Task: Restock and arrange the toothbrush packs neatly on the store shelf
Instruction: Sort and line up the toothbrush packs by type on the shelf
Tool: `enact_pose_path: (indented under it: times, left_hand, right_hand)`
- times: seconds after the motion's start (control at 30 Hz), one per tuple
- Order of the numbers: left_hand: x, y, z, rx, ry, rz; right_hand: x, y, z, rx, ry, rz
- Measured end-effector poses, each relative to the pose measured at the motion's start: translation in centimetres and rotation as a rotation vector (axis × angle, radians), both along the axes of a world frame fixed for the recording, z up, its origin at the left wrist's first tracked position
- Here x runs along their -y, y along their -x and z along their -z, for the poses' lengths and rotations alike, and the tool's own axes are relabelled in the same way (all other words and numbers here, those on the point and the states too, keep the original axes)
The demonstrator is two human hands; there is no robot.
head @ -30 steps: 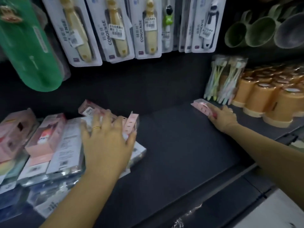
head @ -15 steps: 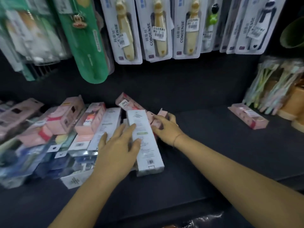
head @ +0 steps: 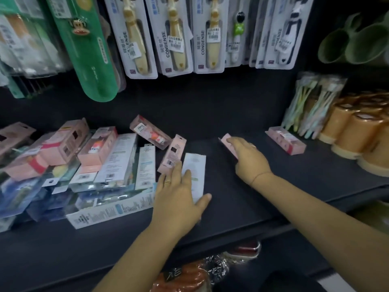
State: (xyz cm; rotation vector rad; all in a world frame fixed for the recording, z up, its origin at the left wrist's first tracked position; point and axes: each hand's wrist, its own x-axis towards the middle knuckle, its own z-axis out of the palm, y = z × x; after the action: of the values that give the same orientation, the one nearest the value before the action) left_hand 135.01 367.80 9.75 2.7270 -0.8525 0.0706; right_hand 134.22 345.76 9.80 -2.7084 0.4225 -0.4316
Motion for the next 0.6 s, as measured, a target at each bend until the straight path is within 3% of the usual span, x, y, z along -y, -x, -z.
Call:
enact_pose_path:
  times: [0.1, 0.23, 0.4, 0.6]
  left_hand:
    - [0.6, 1.2, 0.4, 0.008, 0.082, 0.028]
    - [0.9, 2.4, 1.2, 0.047, -0.046, 0.103]
    - [1.9, 1.9, 1.2, 0.006, -0.114, 0.112]
    - [6.4, 0.3, 1.3, -0.019, -0.103, 0.063]
  right_hand:
    - [3.6, 2.5, 0.9, -0.028, 0.193, -0.05]
    - [6.6, 4.6, 2.1, 0.003, 0.131, -0.083]
    - [9.5, 4.4, 3.5, 0.021, 0.191, 0.158]
    - [11.3, 2.3, 3.3, 0.028, 0.417, 0.389]
